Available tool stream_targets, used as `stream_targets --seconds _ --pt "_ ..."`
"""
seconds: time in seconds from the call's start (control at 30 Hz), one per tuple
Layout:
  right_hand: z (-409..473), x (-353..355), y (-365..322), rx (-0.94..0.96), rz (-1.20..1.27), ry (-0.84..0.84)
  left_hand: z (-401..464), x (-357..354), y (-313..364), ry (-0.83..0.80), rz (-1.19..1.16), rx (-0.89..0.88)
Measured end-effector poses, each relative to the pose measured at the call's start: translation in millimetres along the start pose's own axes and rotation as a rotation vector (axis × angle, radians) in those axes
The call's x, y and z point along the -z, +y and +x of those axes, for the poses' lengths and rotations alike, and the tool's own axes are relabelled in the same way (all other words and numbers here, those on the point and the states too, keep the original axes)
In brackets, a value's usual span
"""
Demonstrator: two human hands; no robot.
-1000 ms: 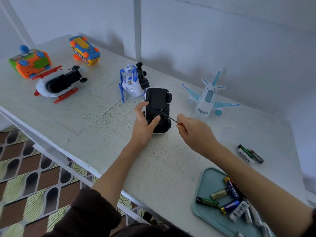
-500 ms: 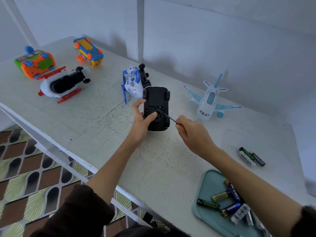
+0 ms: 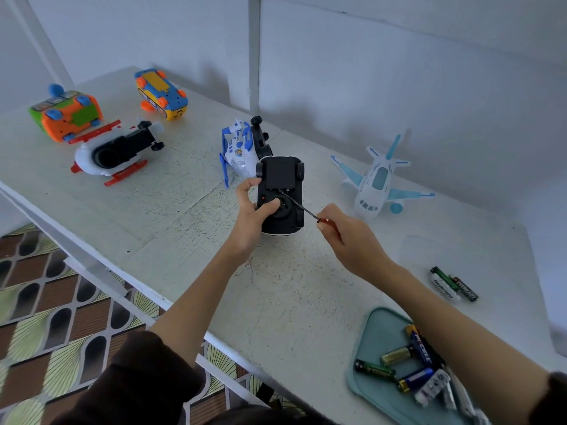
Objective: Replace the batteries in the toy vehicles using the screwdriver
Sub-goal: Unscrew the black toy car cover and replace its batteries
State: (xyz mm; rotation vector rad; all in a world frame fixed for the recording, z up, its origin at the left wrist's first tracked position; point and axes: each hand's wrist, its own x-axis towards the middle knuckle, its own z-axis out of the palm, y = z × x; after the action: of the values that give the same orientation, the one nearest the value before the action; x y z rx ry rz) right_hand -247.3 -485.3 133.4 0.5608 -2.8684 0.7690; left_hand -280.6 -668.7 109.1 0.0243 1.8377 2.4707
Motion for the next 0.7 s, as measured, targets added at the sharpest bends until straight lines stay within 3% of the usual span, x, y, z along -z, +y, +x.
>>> stream_targets --seconds 0.4,0.7 --pt "-8.5 18.7 0.5 -0.016 0.010 0.090 0.9 0.8 1.6 -0.001 0.013 0.011" --pt "4.1 15.5 -0.4 -0.051 -0.043 0.034 -2.1 -0.3 6.4 -0.030 0.026 0.018"
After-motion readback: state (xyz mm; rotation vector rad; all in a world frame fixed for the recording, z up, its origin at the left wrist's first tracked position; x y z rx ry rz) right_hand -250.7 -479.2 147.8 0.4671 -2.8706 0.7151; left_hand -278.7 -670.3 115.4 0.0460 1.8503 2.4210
